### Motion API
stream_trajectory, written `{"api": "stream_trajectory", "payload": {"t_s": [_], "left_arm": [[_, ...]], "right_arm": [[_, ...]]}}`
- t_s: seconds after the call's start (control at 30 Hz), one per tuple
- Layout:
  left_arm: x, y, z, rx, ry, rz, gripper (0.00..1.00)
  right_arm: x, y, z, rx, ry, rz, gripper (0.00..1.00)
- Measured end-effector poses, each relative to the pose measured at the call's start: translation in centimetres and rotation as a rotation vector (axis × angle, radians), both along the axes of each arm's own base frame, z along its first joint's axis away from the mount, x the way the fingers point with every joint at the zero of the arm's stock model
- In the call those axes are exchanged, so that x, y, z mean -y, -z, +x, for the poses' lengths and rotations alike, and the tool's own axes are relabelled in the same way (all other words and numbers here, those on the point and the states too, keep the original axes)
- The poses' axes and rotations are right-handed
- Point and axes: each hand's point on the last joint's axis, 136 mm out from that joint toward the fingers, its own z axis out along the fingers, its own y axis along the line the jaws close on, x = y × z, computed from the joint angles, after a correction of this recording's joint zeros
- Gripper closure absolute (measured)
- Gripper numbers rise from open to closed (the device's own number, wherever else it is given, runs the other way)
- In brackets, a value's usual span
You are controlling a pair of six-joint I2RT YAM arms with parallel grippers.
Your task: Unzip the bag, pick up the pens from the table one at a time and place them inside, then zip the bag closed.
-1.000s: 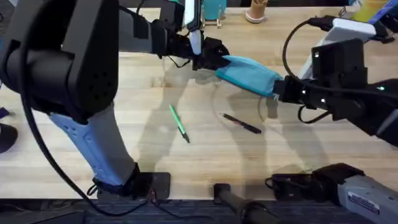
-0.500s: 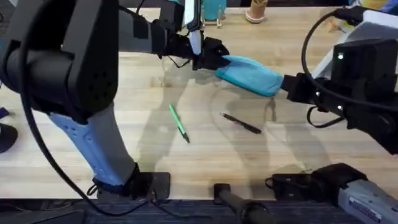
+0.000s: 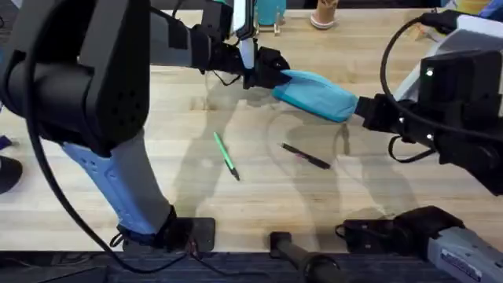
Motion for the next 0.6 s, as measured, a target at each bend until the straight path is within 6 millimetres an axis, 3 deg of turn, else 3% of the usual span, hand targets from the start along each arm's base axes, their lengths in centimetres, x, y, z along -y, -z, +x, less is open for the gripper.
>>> {"api": "stream_trajectory", "payload": {"t_s": [0.6], "left_arm": [[0.0,0.0,0.1,0.002,-0.002,0.001,0.958]], "right_arm": [[-1.8,-2.4,2.2,0.135,-0.087,0.042,0.970]]}}
